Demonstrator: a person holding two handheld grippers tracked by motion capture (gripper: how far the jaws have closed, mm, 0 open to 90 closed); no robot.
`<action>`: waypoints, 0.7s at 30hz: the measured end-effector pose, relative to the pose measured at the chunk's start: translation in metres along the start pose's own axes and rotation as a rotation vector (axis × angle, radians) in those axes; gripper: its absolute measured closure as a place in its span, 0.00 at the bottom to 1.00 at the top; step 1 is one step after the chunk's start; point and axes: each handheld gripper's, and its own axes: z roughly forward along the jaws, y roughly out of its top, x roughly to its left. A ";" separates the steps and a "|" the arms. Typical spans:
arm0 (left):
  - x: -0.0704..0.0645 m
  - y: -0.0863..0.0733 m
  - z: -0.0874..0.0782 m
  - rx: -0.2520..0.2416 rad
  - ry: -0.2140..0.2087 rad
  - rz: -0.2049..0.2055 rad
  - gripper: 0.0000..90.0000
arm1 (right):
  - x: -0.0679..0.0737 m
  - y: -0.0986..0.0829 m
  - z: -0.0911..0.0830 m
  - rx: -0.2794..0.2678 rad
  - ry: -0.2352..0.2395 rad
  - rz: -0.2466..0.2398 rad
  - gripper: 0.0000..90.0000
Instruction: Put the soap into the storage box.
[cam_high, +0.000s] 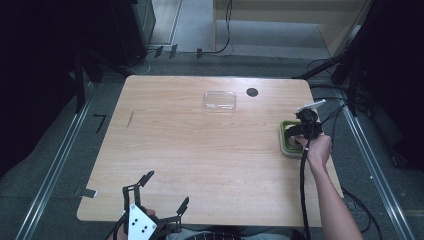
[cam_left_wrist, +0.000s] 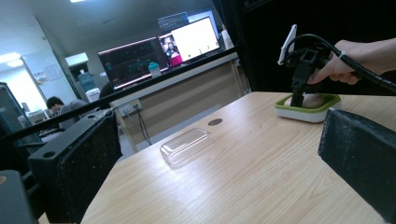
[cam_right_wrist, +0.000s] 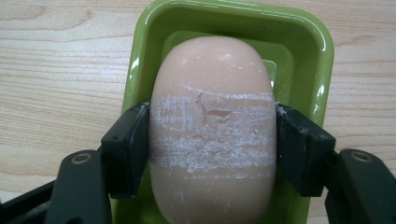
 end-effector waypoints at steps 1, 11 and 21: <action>0.000 0.000 0.000 -0.002 -0.001 -0.001 0.00 | 0.000 0.000 0.000 0.000 0.001 0.001 0.37; 0.000 0.000 0.001 -0.002 -0.003 -0.001 0.00 | -0.001 -0.001 -0.002 -0.002 0.010 0.002 0.38; 0.000 0.000 0.000 -0.003 -0.004 -0.001 0.00 | 0.000 -0.002 -0.009 -0.019 -0.005 -0.010 0.34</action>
